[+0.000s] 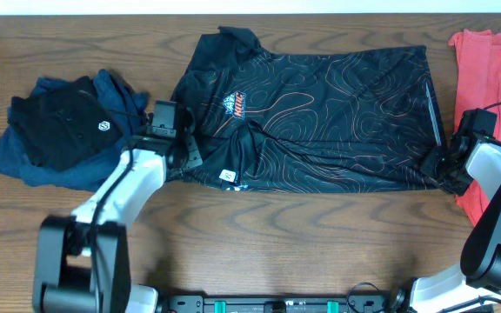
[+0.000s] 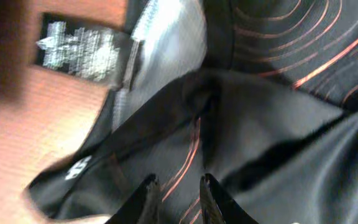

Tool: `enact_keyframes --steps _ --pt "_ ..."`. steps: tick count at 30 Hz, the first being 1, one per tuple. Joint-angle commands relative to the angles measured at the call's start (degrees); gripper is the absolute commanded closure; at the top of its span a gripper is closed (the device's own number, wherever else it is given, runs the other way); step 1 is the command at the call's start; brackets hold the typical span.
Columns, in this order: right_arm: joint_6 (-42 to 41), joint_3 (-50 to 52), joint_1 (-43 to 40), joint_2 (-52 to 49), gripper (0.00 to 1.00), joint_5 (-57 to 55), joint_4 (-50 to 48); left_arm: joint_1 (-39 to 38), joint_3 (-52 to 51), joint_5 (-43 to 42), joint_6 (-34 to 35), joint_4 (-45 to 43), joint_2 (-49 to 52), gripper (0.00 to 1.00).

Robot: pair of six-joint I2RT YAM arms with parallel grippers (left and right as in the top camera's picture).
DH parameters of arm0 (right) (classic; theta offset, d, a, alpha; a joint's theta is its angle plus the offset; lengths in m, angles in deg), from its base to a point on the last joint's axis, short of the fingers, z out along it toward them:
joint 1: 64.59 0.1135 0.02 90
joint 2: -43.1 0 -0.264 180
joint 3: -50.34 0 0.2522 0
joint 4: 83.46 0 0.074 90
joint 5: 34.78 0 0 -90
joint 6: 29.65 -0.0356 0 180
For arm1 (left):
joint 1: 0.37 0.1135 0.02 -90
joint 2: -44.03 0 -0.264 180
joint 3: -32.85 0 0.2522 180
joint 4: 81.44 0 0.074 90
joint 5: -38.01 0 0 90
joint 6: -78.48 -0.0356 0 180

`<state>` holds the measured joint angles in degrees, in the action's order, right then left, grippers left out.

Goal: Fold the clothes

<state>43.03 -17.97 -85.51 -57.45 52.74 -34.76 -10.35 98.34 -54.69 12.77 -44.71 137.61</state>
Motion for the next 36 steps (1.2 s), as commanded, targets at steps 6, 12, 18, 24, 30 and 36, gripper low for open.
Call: enact_keyframes --steps 6,12,18,24,30,36 --pt "0.66 1.53 0.59 -0.46 0.7 -0.7 0.66 -0.02 -0.61 -4.55 1.29 -6.67 5.57 0.76" --pt "0.68 1.53 0.59 -0.46 0.69 -0.72 0.59 -0.02 -0.61 -4.63 1.33 -8.11 6.47 0.76" --pt "0.66 1.53 0.59 -0.46 0.69 -0.7 0.63 0.02 -0.59 -4.59 1.27 -10.6 6.45 0.94" --pt "0.68 1.53 0.59 -0.46 0.69 -0.72 0.87 2.78 0.59 -4.17 0.87 -17.84 5.62 0.94" --pt "0.68 1.53 0.59 -0.46 0.7 -0.72 0.81 5.81 1.09 -4.2 0.92 -21.42 5.57 0.94" --pt "0.68 1.53 0.59 -0.46 0.7 -0.7 0.66 6.8 1.09 -4.22 0.92 -23.08 5.57 0.69"
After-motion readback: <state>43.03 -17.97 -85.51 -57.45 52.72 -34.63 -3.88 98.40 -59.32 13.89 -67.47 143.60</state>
